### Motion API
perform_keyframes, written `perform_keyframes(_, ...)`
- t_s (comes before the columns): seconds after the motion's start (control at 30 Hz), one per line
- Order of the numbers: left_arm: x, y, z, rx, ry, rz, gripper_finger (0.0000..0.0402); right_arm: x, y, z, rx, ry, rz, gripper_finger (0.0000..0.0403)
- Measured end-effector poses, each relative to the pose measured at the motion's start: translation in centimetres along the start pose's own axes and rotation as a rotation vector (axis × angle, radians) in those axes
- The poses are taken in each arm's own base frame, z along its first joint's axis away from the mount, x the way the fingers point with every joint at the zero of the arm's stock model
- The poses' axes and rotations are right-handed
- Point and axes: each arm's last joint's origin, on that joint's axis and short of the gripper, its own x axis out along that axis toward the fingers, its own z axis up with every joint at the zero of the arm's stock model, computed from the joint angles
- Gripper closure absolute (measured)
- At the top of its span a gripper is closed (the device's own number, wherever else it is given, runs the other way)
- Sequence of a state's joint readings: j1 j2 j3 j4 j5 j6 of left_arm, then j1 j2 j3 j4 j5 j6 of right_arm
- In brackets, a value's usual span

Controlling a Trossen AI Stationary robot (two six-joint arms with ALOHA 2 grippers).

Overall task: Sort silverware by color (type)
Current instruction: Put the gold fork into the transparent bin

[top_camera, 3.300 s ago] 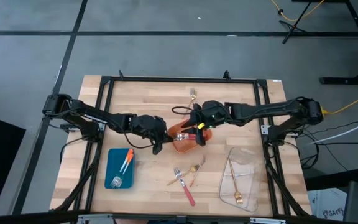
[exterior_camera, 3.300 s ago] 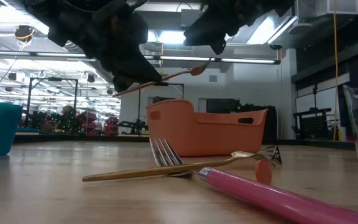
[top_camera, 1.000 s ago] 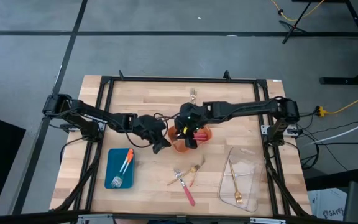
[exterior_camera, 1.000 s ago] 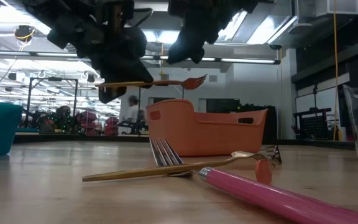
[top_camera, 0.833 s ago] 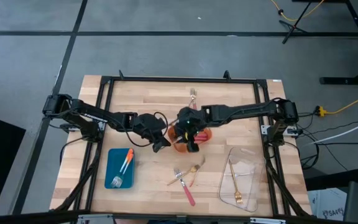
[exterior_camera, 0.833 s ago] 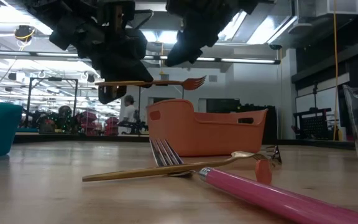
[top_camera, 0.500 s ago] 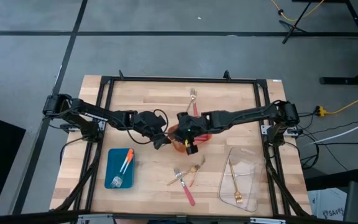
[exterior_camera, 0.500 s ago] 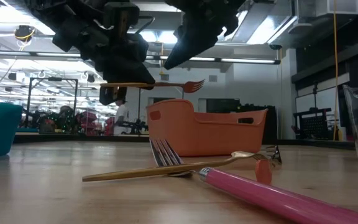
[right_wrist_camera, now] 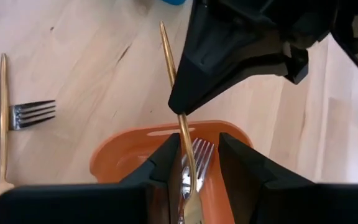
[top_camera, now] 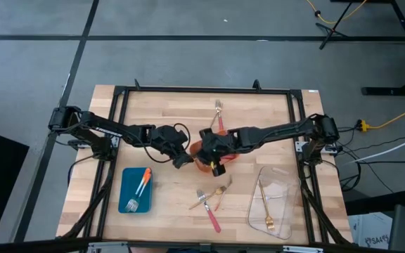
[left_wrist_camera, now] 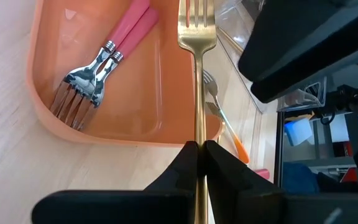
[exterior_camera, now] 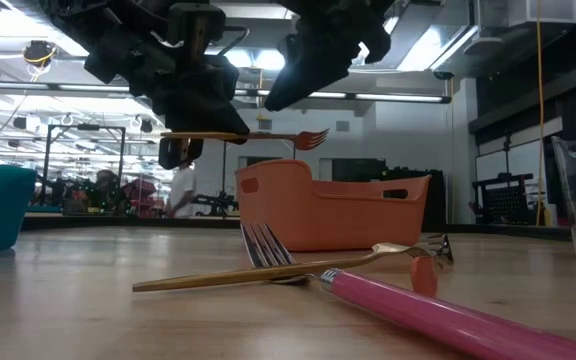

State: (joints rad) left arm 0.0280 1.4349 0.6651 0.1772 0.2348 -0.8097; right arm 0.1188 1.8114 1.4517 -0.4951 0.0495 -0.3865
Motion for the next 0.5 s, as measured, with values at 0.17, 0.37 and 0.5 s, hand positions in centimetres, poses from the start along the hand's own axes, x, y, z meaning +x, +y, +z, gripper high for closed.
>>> perform_keyframes(0.17, 0.0, 0.0, 0.0, 0.000, 0.000, 0.000, 0.0389, 0.4, 0.2, -0.1, -0.019, 0.026, -0.038, 0.0306)
perform_keyframes(0.37, 0.0, 0.0, 0.0, 0.000, 0.001, 0.001, 0.0389, 2.5, 0.5, -0.8, -0.025, 0.087, -0.036, 0.0306)
perform_keyframes(0.5, 0.0, 0.0, 0.0, -0.001, 0.002, 0.002, 0.0389, 3.5, 0.5, -1.2, -0.030, 0.132, -0.092, 0.0306)
